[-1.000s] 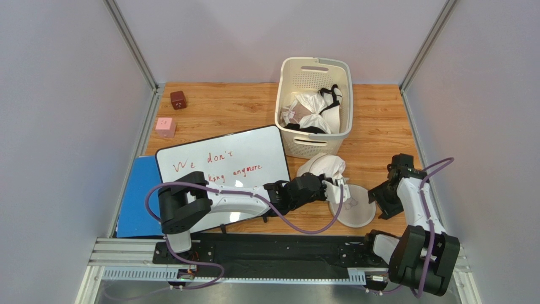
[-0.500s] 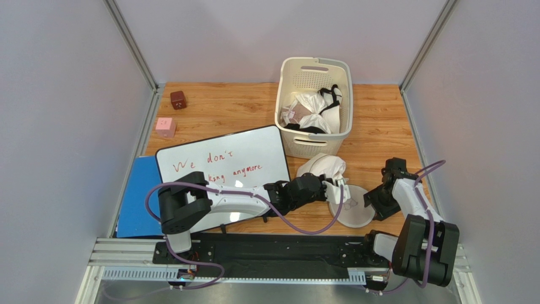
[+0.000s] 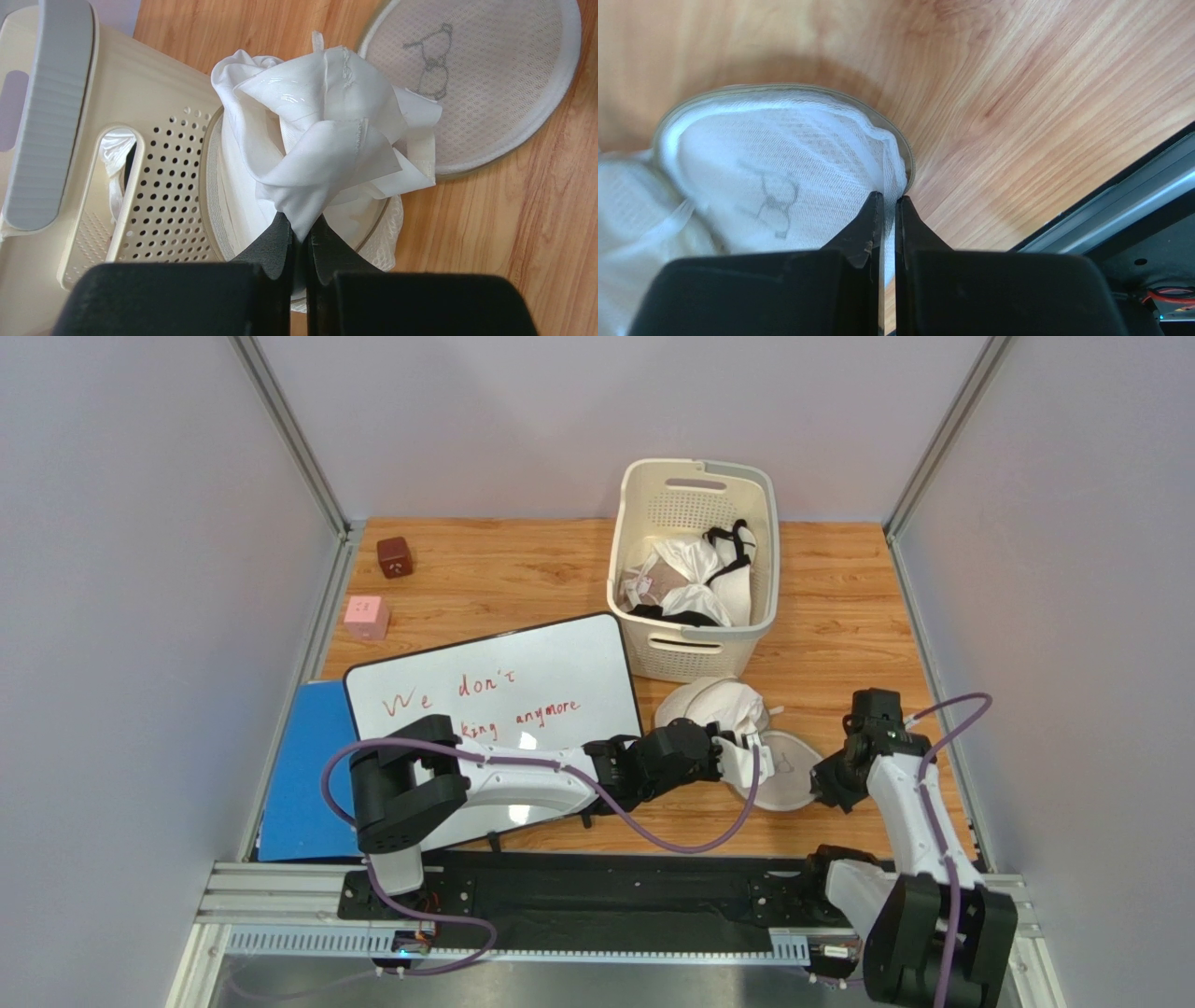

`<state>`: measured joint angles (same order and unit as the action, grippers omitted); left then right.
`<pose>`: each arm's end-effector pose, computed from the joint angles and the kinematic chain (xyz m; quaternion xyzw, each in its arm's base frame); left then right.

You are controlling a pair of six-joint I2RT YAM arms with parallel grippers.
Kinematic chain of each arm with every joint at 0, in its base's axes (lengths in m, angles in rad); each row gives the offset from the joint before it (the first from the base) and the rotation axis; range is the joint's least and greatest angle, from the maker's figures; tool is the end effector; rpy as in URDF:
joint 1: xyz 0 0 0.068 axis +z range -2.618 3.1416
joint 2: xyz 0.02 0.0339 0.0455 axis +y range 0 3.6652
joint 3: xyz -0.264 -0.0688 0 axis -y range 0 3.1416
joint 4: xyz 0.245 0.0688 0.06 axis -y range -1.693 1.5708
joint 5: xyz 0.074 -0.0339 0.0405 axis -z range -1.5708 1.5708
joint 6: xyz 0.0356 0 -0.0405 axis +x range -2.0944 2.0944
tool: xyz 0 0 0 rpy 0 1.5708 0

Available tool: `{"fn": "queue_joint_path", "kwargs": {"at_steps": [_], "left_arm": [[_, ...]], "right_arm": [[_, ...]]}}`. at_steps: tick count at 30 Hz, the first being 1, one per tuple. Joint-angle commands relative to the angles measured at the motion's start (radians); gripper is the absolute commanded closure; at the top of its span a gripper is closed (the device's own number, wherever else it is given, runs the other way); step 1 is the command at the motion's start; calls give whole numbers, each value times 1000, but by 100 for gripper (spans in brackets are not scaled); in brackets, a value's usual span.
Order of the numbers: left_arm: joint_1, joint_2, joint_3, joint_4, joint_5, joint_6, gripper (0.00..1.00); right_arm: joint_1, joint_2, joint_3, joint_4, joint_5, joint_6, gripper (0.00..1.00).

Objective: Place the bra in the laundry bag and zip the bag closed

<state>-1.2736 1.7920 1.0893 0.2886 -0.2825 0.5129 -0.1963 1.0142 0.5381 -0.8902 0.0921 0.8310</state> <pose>0.1274 -0.3821 0.2150 0.5977 0.5797 -0.0915 0.5463 0.1445 -0.0321 0.1715 0.4924 0.8632 -0.0117 0.1112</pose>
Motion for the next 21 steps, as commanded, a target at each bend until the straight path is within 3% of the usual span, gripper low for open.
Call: {"fn": "queue_joint_path", "kwargs": {"at_steps": [1, 14, 21], "left_arm": [[5, -9, 38, 18, -17, -24, 100], [-12, 128, 169, 29, -155, -1, 100], [-41, 155, 101, 131, -233, 110, 100]], "right_arm": [[20, -170, 77, -123, -12, 27, 100], [136, -246, 381, -458, -122, -145, 100], [166, -244, 606, -588, -138, -222, 100]]}}
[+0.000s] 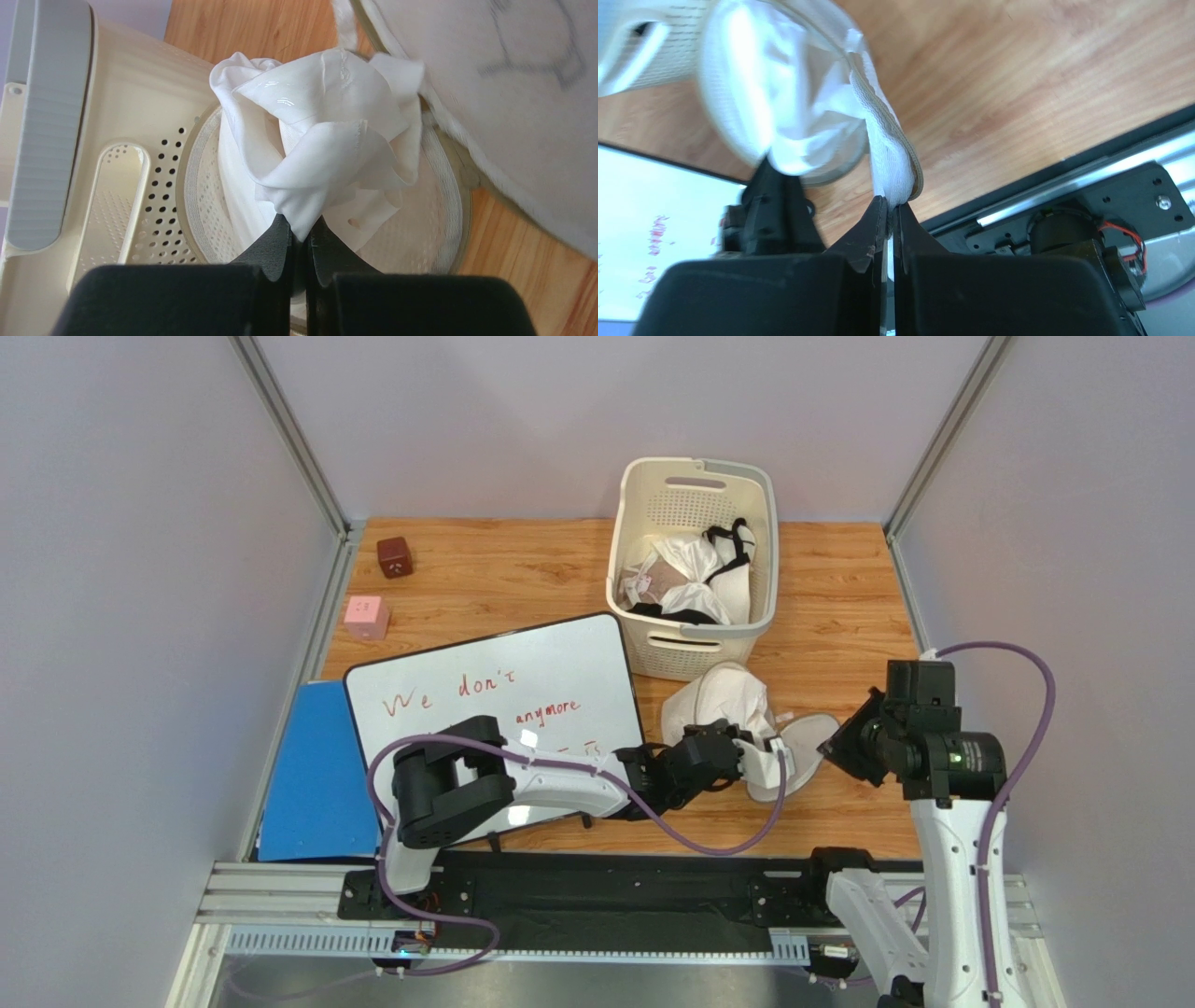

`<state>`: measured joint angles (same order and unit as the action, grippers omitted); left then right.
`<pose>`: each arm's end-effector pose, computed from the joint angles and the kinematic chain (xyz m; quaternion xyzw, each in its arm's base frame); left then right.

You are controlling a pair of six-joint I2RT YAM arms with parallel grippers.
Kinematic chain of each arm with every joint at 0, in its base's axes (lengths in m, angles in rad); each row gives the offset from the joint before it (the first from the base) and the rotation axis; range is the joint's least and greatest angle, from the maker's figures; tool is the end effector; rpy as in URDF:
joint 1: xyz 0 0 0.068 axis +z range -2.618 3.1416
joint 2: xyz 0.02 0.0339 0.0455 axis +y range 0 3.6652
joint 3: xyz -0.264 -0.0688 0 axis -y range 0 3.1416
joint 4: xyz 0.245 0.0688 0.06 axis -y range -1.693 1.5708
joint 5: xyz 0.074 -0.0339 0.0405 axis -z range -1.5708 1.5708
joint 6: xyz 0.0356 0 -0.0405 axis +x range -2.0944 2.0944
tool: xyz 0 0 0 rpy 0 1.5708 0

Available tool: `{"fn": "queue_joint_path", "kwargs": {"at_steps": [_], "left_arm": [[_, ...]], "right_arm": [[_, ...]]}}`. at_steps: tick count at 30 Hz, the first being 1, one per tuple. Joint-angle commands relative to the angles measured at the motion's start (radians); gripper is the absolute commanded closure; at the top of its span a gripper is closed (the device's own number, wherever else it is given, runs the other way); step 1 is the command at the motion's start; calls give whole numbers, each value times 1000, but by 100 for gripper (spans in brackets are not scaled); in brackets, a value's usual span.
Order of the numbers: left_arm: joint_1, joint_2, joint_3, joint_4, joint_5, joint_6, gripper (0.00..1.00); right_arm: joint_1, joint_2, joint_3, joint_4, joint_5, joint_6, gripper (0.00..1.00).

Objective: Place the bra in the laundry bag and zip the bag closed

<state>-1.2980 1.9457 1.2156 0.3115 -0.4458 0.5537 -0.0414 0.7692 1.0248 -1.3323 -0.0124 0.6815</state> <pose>0.1323 -0.4159 0.1973 0.5812 0.5879 -0.0205 0.5623 0.1041 -0.0039 0.3206 0.3415 0.9075 0.0826 0.2302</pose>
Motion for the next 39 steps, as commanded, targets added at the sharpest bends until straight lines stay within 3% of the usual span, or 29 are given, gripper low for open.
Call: {"fn": "queue_joint_path", "kwargs": {"at_steps": [1, 7, 17, 18, 21, 24, 32, 34, 35, 39], "left_arm": [[-20, 4, -33, 116, -74, 90, 100], [-29, 45, -38, 153, -74, 115, 100], [-53, 134, 4, 131, -57, 132, 98], [-53, 133, 10, 111, -56, 126, 96], [-47, 89, 16, 32, -27, 74, 70], [-35, 35, 21, -46, 39, 16, 56], [-23, -71, 1, -153, 131, -67, 49], [-21, -96, -5, -179, 139, -74, 39], [-20, -103, -10, -189, 147, -72, 30], [-14, -154, -30, -218, 199, -80, 29]], "right_arm": [[12, 4, 136, -154, -46, -77, 100], [12, 24, 230, -217, -126, -106, 100], [12, 30, 235, -203, -156, -111, 100], [12, 31, 236, -200, -156, -111, 100], [12, 36, 242, -197, -158, -111, 100], [12, 35, 242, -199, -156, -111, 100], [12, 33, 233, -196, -152, -114, 100], [12, 33, 233, -194, -153, -112, 100], [12, 33, 232, -192, -153, -114, 100], [12, 35, 230, -189, -152, -112, 100]]}}
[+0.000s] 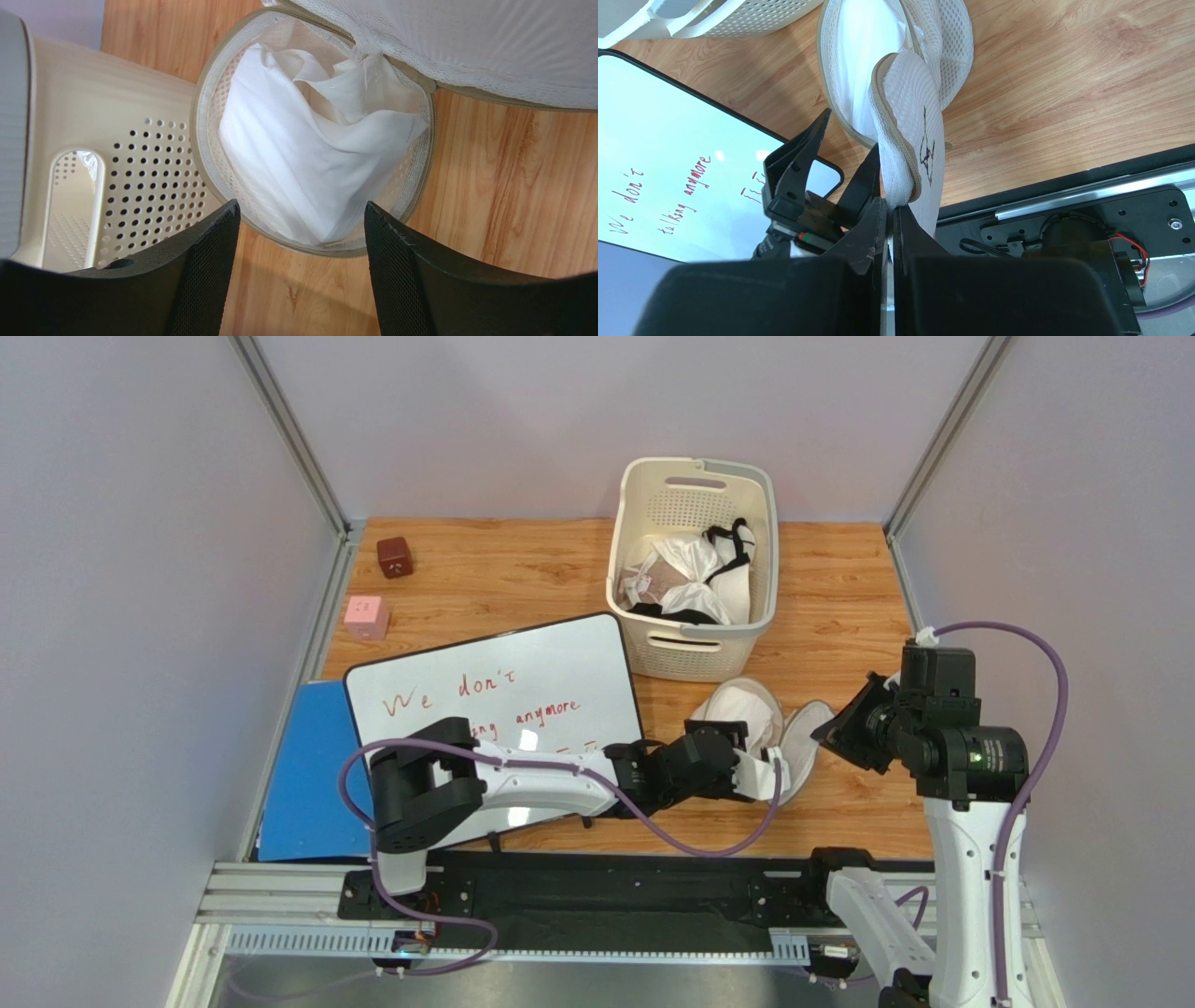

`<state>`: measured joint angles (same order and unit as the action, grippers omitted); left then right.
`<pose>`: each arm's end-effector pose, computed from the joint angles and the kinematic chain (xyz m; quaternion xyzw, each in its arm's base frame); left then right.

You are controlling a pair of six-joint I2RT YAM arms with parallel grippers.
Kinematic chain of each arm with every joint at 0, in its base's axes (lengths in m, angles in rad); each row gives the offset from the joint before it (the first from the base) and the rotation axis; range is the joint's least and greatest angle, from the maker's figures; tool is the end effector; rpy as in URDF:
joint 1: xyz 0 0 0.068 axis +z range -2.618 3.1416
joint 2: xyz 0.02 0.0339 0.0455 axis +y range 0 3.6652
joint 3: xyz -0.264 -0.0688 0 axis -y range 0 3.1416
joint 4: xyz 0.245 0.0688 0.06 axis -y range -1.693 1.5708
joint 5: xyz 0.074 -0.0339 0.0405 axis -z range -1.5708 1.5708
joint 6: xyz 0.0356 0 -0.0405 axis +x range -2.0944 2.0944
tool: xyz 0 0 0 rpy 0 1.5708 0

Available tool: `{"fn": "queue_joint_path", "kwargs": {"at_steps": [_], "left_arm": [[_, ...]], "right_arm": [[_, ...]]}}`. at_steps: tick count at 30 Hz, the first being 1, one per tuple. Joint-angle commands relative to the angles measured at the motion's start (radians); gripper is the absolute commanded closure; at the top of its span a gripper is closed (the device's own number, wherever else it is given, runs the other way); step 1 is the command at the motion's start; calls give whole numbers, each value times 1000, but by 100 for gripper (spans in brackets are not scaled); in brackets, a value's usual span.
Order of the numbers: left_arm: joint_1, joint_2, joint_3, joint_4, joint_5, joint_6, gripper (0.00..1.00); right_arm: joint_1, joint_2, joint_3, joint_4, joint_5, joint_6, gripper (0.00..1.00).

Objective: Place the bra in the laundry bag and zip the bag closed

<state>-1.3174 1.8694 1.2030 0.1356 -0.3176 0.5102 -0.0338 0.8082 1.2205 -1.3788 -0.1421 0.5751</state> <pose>0.1161 -0.4041 0.2070 0.6305 0.5856 -0.0665 0.5051 0.1002 0.0017 0.3676 0.2653 0.9148 0.1447 0.2679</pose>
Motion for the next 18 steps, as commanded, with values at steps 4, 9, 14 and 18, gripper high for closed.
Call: {"fn": "queue_joint_path", "kwargs": {"at_steps": [4, 9, 14, 18], "left_arm": [[7, -142, -40, -99, 115, -36, 28], [10, -313, -103, -171, 218, -76, 32], [82, -427, -64, -208, 311, -372, 62], [141, -331, 125, -319, 439, -660, 99]], "right_arm": [[5, 2, 37, -141, -25, -4, 100], [5, 6, 34, -138, -25, -6, 100], [5, 3, 37, -131, -28, -7, 100], [5, 3, 43, -121, -25, -8, 100]]}}
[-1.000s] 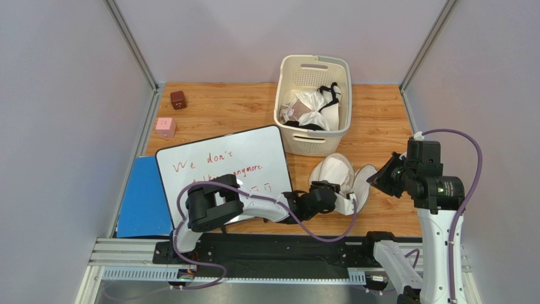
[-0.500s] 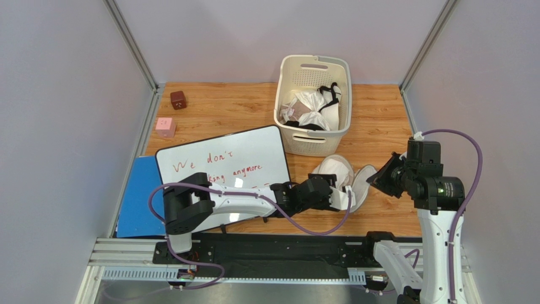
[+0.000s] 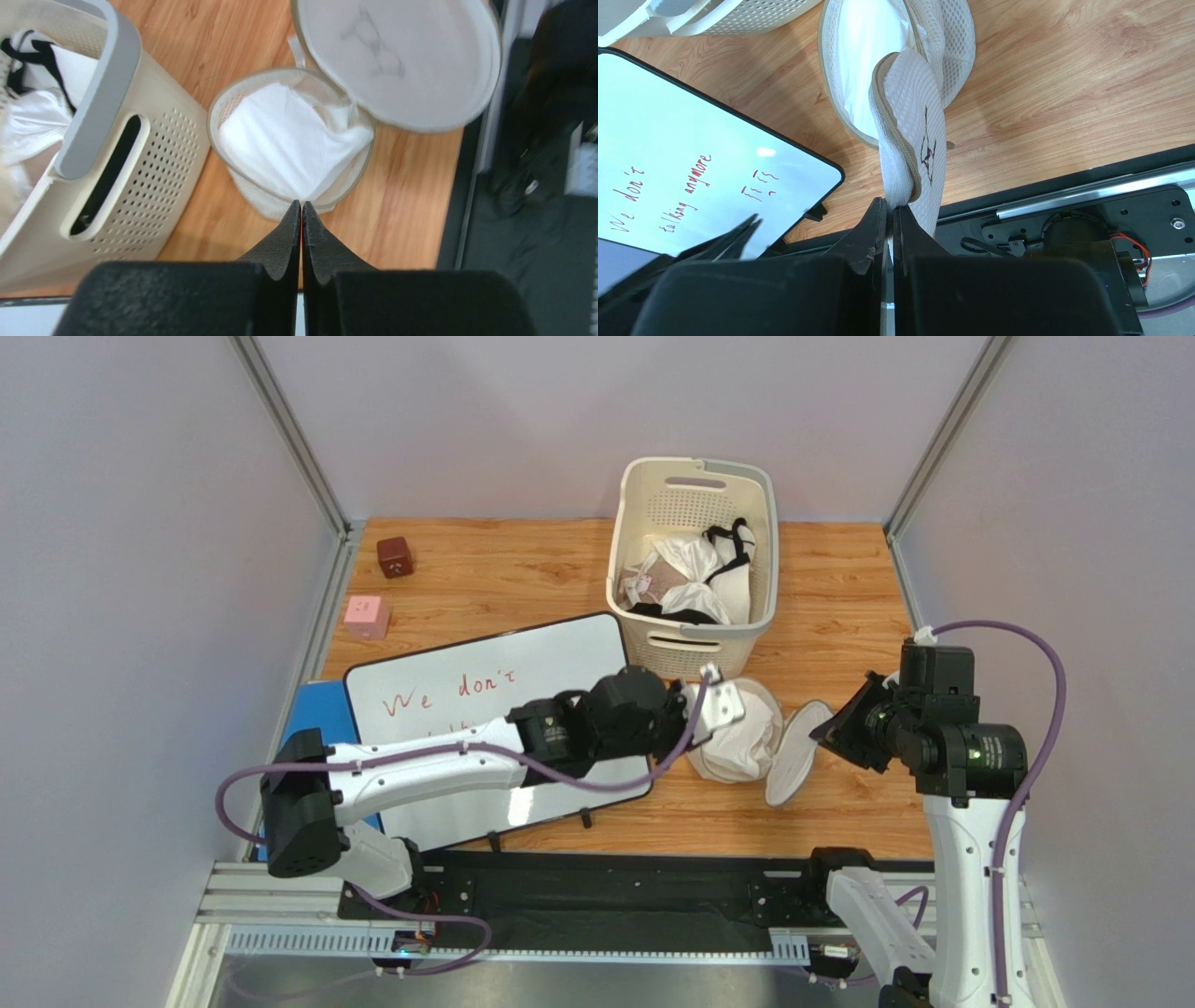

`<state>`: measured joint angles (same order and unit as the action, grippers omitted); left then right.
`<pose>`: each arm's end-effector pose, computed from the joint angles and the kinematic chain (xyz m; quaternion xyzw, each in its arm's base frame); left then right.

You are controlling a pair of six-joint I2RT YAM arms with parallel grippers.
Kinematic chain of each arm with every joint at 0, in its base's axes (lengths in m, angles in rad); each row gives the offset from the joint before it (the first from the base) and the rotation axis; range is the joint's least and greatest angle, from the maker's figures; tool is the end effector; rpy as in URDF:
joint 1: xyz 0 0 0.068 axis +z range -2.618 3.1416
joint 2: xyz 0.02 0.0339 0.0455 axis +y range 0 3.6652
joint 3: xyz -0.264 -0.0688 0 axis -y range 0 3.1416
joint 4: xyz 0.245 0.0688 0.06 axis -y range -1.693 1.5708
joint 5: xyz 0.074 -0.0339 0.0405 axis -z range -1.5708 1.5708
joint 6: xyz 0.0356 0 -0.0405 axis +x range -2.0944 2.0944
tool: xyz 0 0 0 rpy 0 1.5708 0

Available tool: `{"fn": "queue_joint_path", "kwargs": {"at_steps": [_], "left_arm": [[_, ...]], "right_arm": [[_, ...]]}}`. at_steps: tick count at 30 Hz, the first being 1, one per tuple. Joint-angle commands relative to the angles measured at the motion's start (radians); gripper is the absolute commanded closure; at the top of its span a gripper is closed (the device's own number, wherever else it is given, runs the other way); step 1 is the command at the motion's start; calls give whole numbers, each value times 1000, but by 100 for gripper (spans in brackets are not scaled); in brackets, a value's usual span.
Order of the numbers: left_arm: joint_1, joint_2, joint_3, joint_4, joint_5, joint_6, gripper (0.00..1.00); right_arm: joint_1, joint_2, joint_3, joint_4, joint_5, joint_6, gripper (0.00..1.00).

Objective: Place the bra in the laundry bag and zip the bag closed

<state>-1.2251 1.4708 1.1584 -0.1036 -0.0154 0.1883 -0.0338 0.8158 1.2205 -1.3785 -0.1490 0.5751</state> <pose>0.1176 -0.3249 0.3137 0.5409 0.6399 -0.2648 0.4773 0.1022 0.0018 0.3671 0.2648 0.9159 0.1470 0.2636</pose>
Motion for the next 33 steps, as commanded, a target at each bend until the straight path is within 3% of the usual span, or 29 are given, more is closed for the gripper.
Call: {"fn": "queue_joint_path", "kwargs": {"at_steps": [1, 9, 20, 28, 33], "left_arm": [[53, 97, 258, -143, 150, -370, 99], [133, 345, 468, -260, 235, -668, 100], [138, 523, 495, -199, 115, -713, 100], [134, 597, 453, -70, 209, -805, 100], [122, 657, 463, -61, 163, -816, 100]], "right_arm": [[5, -1, 45, -120, -24, -8, 100], [5, 5, 89, -106, -34, -9, 100], [5, -3, 86, -103, -50, -8, 100], [3, 8, 99, -103, -70, -4, 100], [5, 14, 122, -102, -93, 8, 100]]}}
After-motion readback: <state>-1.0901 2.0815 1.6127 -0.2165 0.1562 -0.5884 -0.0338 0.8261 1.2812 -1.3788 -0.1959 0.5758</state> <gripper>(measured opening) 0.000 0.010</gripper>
